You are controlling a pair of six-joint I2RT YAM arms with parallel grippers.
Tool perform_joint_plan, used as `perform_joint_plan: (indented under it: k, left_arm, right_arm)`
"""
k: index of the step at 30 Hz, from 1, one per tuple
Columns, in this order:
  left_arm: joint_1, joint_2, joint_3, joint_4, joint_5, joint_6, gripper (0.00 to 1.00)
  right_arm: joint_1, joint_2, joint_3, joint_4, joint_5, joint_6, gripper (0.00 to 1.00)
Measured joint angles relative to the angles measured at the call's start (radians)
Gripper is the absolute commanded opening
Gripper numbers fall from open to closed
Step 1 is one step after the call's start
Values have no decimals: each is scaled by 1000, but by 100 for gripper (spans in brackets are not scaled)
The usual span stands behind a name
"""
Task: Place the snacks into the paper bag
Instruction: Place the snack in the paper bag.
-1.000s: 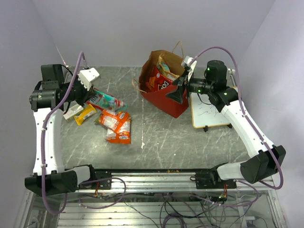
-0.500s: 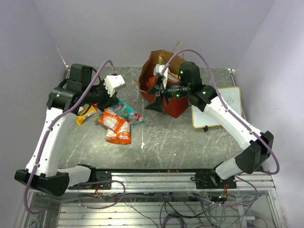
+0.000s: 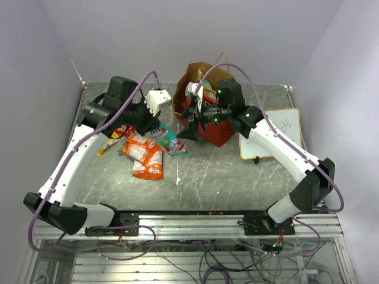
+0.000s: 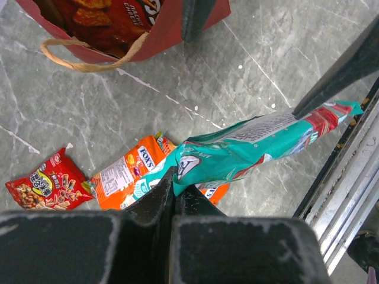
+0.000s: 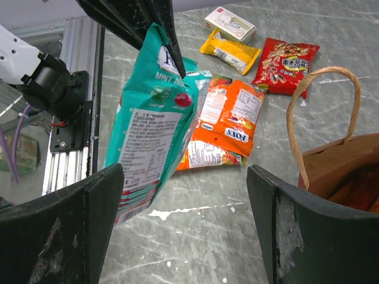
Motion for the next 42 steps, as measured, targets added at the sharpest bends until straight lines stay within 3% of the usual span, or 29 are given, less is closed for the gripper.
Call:
perform_joint_plan:
  k: [21,30,38,42]
  left_arm:
    - [-22,19,13,36,-93,-60,7]
    - [-24,19,13,55,-102,-84,7]
    - [-24,19,13,70,-99,-123,7]
    - [-24,18,13,83,-97,-142,7]
  right_arm:
    - [13,-2,-7,18,-1,73,81]
    - [14,-21,-69,63,33,90,74]
    - [25,-21,-133,87,64,102,59]
    - [27,-21,-133,94,70,97,40]
